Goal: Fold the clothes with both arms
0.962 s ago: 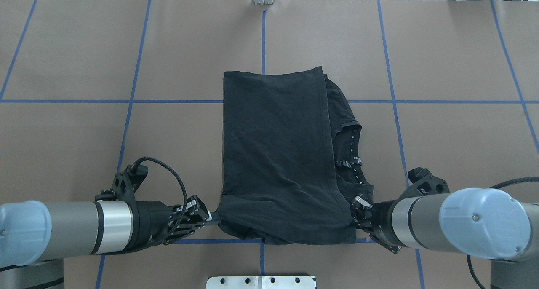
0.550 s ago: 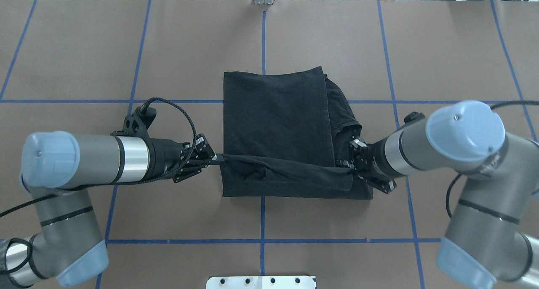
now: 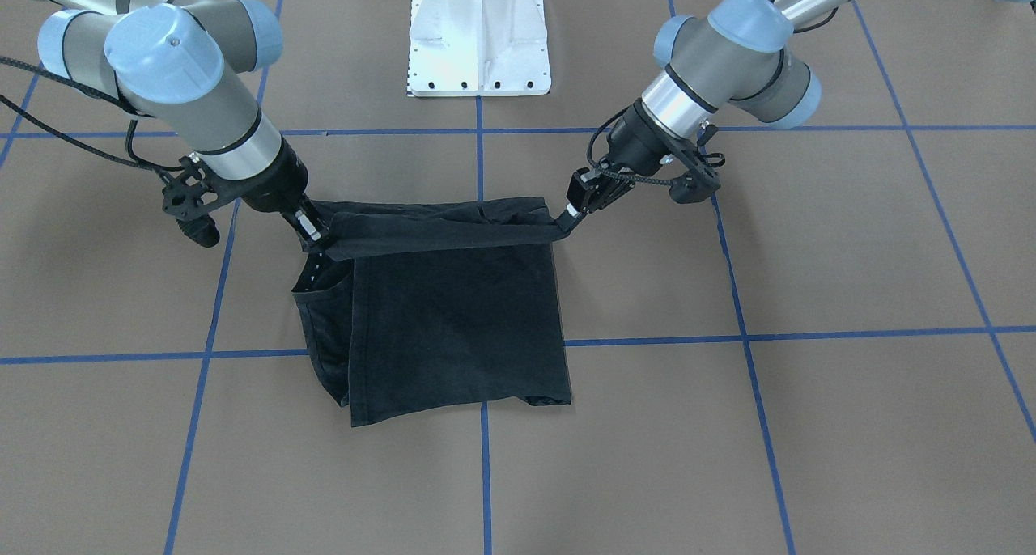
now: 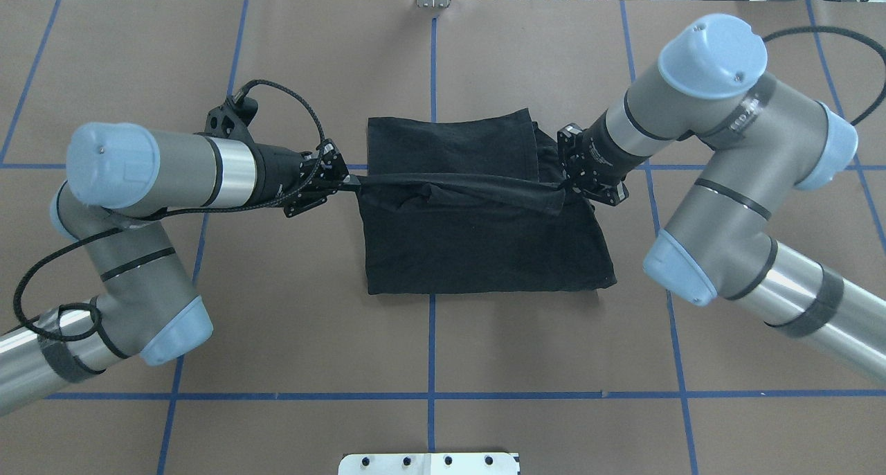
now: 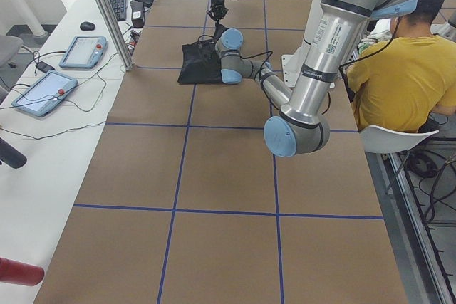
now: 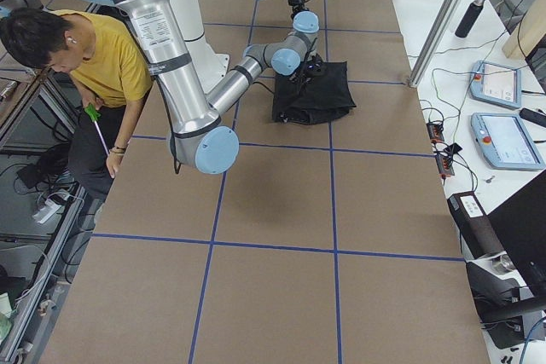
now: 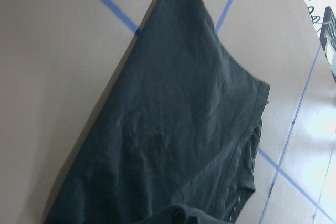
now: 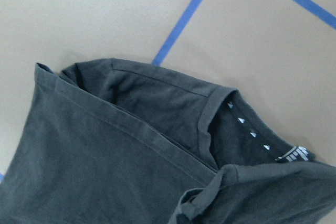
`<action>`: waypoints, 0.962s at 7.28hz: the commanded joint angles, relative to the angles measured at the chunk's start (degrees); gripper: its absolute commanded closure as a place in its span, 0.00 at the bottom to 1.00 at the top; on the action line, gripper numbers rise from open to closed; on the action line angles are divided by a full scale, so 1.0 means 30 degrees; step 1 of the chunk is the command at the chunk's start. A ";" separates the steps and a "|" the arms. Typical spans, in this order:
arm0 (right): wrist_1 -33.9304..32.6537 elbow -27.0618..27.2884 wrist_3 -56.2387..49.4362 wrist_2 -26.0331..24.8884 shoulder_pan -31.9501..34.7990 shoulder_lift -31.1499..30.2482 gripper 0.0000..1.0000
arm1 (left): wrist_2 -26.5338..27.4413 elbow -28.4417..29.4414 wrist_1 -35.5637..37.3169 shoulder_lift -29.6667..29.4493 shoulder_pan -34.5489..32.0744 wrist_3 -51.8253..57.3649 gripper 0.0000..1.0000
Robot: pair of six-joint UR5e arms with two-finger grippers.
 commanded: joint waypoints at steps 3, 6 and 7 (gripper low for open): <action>0.0052 -0.5174 -0.2145 0.0206 0.1310 0.3506 1.00 | -0.0127 0.3486 -0.0140 -0.2127 -0.1563 0.1377 1.00; 0.0110 -0.7166 -0.3169 0.0206 0.1457 0.4445 1.00 | -0.0127 0.4884 -0.0169 -0.2942 -0.2033 0.2457 1.00; 0.0778 -0.9322 -0.3317 0.0148 0.1487 0.5756 0.63 | -0.0069 0.6605 -0.0198 -0.3906 -0.2296 0.3158 0.74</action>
